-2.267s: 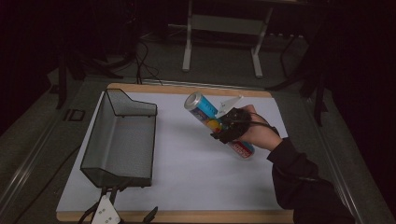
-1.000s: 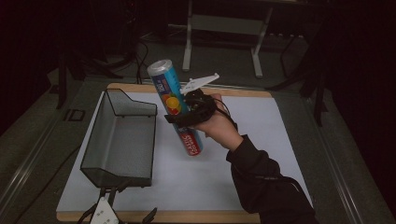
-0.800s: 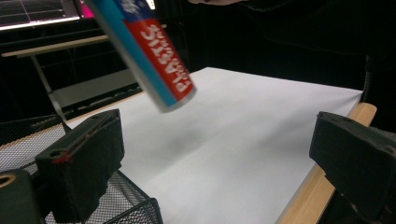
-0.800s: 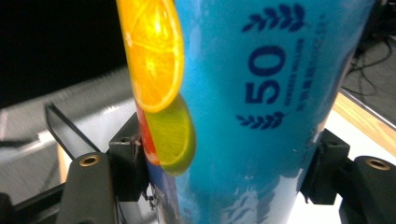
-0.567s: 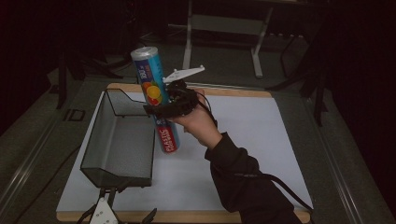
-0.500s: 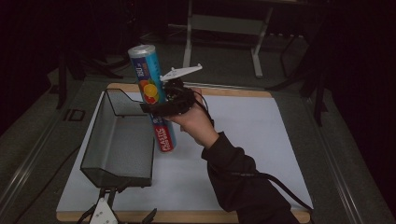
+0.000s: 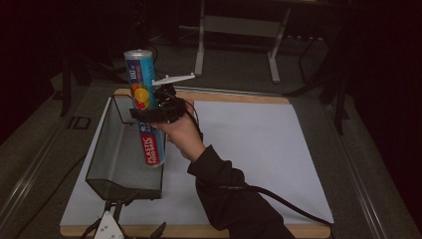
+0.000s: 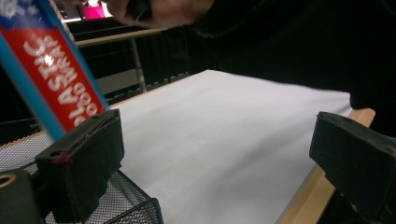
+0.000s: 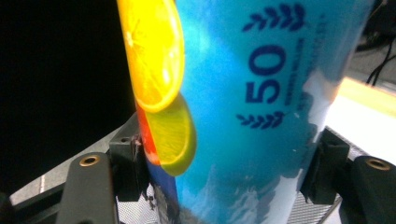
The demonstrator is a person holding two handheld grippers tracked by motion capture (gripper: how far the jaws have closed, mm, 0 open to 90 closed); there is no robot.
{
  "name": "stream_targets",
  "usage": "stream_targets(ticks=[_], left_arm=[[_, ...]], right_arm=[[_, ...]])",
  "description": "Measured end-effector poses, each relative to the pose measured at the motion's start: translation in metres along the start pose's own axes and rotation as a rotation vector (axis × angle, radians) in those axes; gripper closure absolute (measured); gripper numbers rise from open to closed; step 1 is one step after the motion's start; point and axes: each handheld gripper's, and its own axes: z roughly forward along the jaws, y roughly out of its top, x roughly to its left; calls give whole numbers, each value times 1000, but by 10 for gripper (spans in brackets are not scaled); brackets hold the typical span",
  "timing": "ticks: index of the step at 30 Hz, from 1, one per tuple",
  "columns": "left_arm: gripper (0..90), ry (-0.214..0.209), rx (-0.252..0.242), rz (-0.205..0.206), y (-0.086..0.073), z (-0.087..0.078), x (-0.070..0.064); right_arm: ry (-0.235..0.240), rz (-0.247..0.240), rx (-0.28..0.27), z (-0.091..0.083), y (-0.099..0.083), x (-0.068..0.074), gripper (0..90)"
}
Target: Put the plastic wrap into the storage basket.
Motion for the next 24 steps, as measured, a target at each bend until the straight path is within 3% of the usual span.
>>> stream_targets(ticks=[10, 11, 14, 16, 17, 21, 24], left_arm=[[40, -3, -2, -1, 0, -1, 0], [41, -3, -1, 0, 0, -1, 0], [40, -4, -2, 0, 0, -1, 0], [40, -4, -2, 0, 0, -1, 0], [41, -5, -1, 1, 0, -1, 0], [40, -5, -1, 1, 0, -1, 0], [40, -6, -1, 2, 0, -1, 0]], right_arm=[[-27, 65, 65, 34, -30, -9, 319], [-7, 111, 63, 39, -37, -14, 320], [25, 175, 76, 43, -44, -21, 319], [20, 176, 88, 45, -46, -21, 319], [4, 183, 120, 48, -52, -22, 319], [16, 241, 149, 52, -62, -24, 320], [-6, 227, 175, 53, -64, -20, 319]])
